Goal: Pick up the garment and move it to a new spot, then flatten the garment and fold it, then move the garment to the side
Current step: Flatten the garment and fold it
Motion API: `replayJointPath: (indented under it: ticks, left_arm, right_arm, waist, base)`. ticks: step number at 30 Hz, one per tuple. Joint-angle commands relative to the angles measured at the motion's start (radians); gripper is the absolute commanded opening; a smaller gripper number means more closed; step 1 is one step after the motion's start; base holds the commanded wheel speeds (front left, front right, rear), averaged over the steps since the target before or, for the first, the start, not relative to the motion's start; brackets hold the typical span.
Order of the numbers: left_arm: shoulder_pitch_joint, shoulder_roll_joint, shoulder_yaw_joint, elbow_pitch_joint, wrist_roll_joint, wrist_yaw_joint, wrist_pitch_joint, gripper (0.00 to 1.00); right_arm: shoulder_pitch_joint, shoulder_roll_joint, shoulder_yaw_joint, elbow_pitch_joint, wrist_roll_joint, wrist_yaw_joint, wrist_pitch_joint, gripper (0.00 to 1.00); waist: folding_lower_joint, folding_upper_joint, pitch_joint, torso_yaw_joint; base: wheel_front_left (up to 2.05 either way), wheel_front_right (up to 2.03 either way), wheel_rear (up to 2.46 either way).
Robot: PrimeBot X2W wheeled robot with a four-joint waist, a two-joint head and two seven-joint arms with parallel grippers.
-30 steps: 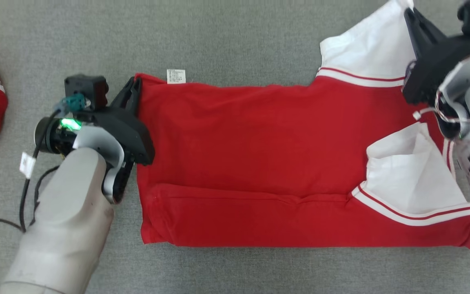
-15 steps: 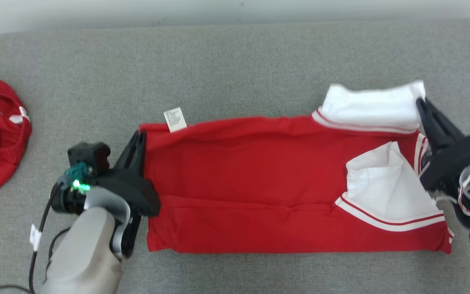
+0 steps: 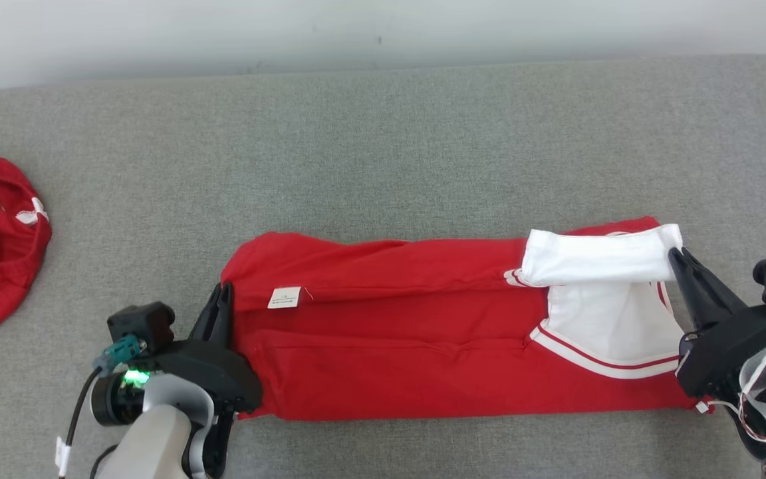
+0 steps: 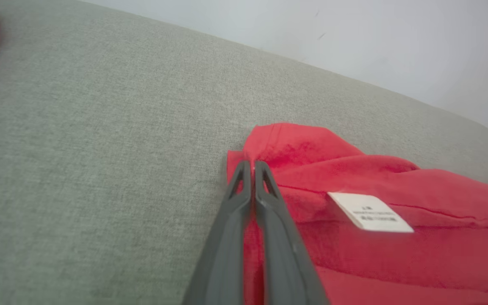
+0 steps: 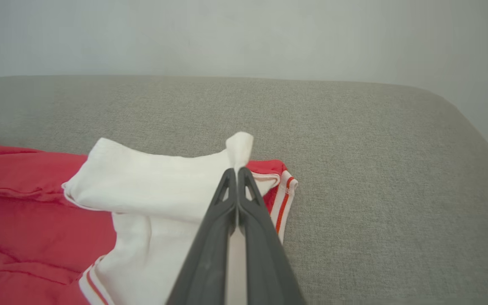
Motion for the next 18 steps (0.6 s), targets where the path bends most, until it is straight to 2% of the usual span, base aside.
replayJointPath:
  ticks: [1,10,11,12,13,18]
  left_arm:
    - [0.025,-0.003,0.005,-0.009,-0.017,0.008,-0.002,0.0]
    - [0.098,-0.016,0.01,-0.053,-0.044,0.023,0.004,0.0]
    - [0.106,-0.02,0.01,-0.057,-0.048,0.023,0.003,0.36]
    - [0.113,-0.024,0.008,-0.061,-0.052,0.023,0.004,0.83]
    - [0.121,-0.026,0.006,-0.066,-0.052,0.026,0.004,1.0]
    - [0.16,-0.024,-0.003,-0.088,-0.053,0.027,-0.004,1.0]
  right_arm:
    - [0.022,0.014,-0.022,-0.022,-0.023,0.0,0.009,0.0]
    - [0.104,0.042,-0.078,-0.067,-0.12,0.0,0.065,0.0]
    - [0.112,0.042,-0.077,-0.063,-0.134,0.0,0.073,0.35]
    - [0.121,0.042,-0.071,-0.058,-0.146,0.0,0.081,1.0]
    - [0.125,0.043,-0.069,-0.055,-0.15,0.0,0.087,1.0]
    - [0.156,0.042,-0.079,-0.029,-0.176,0.0,0.113,1.0]
  waist:
    - [0.0002,0.0,-0.007,-0.001]
    - [0.0002,0.0,-0.033,-0.002]
    - [0.0002,0.0,-0.036,-0.002]
    - [0.0002,0.0,-0.04,-0.001]
    - [0.0002,0.0,-0.044,-0.001]
    - [0.0002,0.0,-0.068,0.003]
  base:
    - [0.0,0.0,0.0]
    - [0.0,0.0,0.0]
    - [0.0,0.0,0.0]
    - [0.0,0.0,0.0]
    - [0.0,0.0,0.0]
    - [0.0,0.0,0.0]
